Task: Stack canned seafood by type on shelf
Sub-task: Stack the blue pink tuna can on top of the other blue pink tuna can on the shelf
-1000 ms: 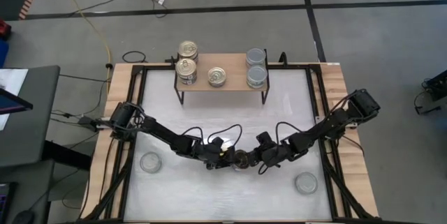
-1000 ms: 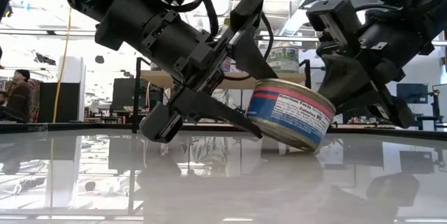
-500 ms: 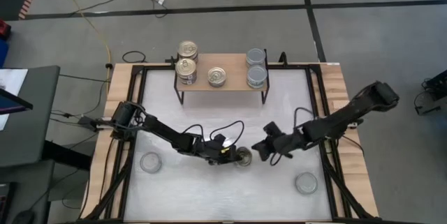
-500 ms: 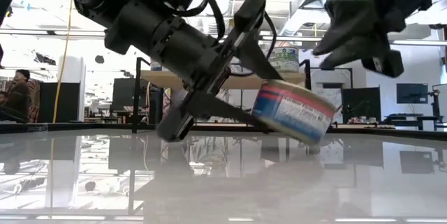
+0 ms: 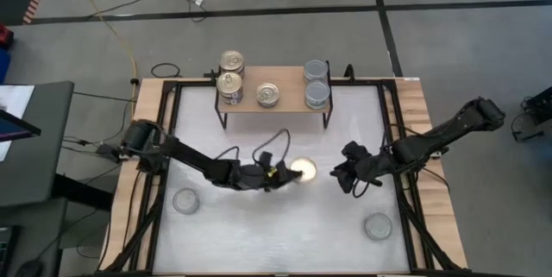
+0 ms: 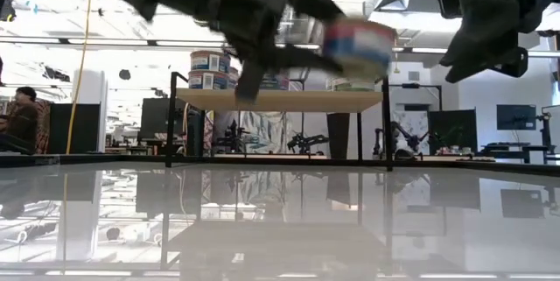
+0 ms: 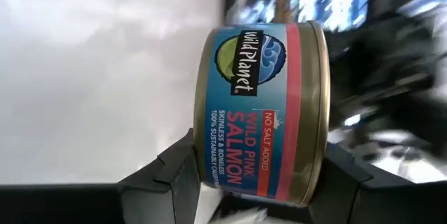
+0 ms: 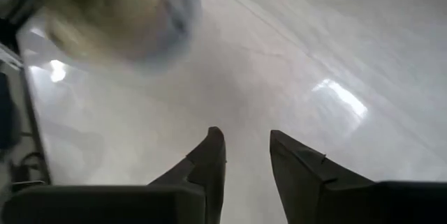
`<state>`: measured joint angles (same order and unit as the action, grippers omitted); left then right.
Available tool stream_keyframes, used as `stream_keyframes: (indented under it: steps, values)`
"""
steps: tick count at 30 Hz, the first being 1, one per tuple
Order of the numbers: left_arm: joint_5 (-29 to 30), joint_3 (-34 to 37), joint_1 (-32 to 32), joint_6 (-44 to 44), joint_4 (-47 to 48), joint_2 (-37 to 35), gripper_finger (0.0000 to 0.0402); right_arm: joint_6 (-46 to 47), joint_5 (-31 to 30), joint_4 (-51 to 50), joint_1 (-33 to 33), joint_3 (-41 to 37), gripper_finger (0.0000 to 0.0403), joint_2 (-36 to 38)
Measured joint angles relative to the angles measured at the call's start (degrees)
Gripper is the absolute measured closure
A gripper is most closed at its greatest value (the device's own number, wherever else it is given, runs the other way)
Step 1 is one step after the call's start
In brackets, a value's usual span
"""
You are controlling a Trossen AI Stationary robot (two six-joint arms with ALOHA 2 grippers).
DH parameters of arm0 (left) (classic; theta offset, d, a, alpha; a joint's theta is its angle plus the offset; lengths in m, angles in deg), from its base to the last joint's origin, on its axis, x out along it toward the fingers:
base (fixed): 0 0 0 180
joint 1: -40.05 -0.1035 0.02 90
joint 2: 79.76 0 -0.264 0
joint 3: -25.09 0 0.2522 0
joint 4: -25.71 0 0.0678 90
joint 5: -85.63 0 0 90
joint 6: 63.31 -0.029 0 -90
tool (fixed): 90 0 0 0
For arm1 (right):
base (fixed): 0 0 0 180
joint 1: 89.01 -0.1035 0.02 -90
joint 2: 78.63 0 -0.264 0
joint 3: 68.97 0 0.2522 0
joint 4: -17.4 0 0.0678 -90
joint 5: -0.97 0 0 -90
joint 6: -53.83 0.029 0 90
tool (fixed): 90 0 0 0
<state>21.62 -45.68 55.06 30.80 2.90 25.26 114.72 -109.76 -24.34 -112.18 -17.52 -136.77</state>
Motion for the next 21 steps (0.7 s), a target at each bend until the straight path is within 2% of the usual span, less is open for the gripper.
stream_keyframes:
  steps: [2, 8, 12, 17, 21]
  values:
    - [3.9, 0.3, 0.0, -1.7, 0.3, -3.1, 0.0213, -0.7, 0.0, -1.1, 0.1, 0.0, 0.0268, -0.3]
    - [14.2, 0.4, -1.0, -6.6, 10.3, -14.0, 0.0212, -5.6, 0.1, -1.2, 0.1, -0.1, 0.0268, -1.3]
    - [18.8, 0.4, -3.5, -10.8, 16.6, -21.3, 0.0211, -7.8, 1.1, -1.2, 0.1, -0.1, 0.0268, -1.6]
    - [17.9, 0.4, -7.5, -14.2, 21.3, -26.1, 0.0211, -8.9, 1.3, -0.6, 0.2, -0.1, 0.0268, -1.9]
    - [14.1, 0.4, -9.5, -14.0, 22.3, -26.1, 0.0211, -9.8, 1.3, 0.9, 1.8, -0.1, 0.0268, -1.9]
